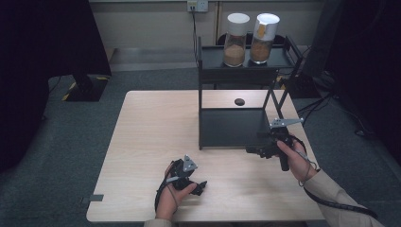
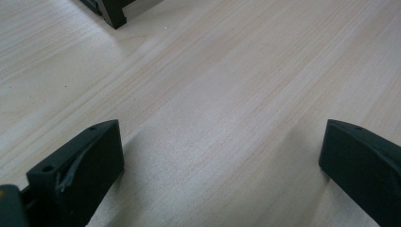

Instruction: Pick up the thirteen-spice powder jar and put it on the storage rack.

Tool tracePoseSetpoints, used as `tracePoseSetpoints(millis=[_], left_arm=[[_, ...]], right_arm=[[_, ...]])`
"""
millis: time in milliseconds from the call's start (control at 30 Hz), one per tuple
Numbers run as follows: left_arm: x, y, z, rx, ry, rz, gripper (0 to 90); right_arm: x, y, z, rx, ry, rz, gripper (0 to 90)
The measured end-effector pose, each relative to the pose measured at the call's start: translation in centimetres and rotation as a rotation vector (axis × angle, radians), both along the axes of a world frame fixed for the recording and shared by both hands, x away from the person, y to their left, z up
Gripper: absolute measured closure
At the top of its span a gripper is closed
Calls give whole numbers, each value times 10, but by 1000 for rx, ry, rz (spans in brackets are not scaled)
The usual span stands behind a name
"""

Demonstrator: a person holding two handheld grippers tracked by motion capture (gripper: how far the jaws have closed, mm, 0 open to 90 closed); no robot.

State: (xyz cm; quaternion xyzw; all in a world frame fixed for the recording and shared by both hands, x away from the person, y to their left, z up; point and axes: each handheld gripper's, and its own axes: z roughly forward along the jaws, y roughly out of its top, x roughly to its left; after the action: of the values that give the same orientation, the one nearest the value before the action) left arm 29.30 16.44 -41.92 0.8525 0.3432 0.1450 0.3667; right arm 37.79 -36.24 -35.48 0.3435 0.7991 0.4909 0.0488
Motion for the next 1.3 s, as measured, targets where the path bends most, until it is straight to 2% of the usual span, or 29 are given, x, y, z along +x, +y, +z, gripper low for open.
tracePoseSetpoints(millis=[767,1300], left_arm=[[0,0,0,0,0,0,0],[0,0,0,-1,0,0,0]], right_arm=[[-7,-8,-32,-46,34,-2,17],[-13,-15,-45,-89,37,-6,19]])
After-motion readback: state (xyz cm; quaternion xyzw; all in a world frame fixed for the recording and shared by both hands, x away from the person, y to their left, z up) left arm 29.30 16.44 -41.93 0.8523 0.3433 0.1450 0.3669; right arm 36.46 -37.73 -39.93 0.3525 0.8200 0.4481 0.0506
